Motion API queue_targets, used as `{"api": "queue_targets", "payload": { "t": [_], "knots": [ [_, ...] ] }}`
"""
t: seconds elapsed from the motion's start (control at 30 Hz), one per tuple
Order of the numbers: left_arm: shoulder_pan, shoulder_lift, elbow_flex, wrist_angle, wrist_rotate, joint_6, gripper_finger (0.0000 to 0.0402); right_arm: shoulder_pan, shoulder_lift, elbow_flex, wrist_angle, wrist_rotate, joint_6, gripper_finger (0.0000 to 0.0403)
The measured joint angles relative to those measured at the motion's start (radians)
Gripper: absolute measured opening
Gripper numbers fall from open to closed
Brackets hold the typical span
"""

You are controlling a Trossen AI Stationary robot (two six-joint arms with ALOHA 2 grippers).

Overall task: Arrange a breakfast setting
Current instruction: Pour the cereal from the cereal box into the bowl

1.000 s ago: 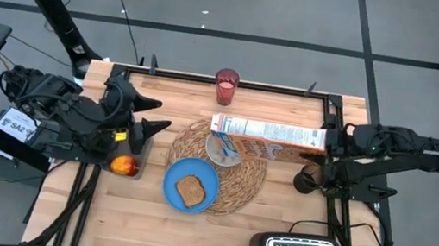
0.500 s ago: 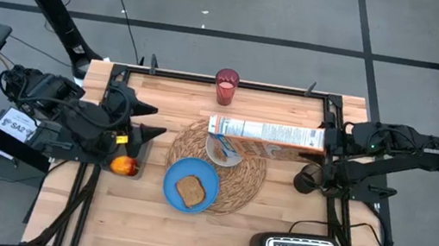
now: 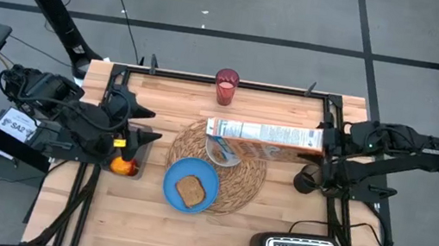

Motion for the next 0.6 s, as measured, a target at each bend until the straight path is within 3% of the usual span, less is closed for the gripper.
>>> {"api": "queue_targets", "payload": {
  "t": [0.5,0.6],
  "knots": [
    [0.0,0.0,0.0,-0.036,0.0,-0.055,0.0315,-0.003,0.075,0.095,-0.065,0.008,-0.068,0.0273],
    [0.0,0.0,0.0,-0.036,0.0,-0.057,0.0315,-0.003,0.077,0.095,-0.086,0.017,-0.079,0.0249]
  ]
}}
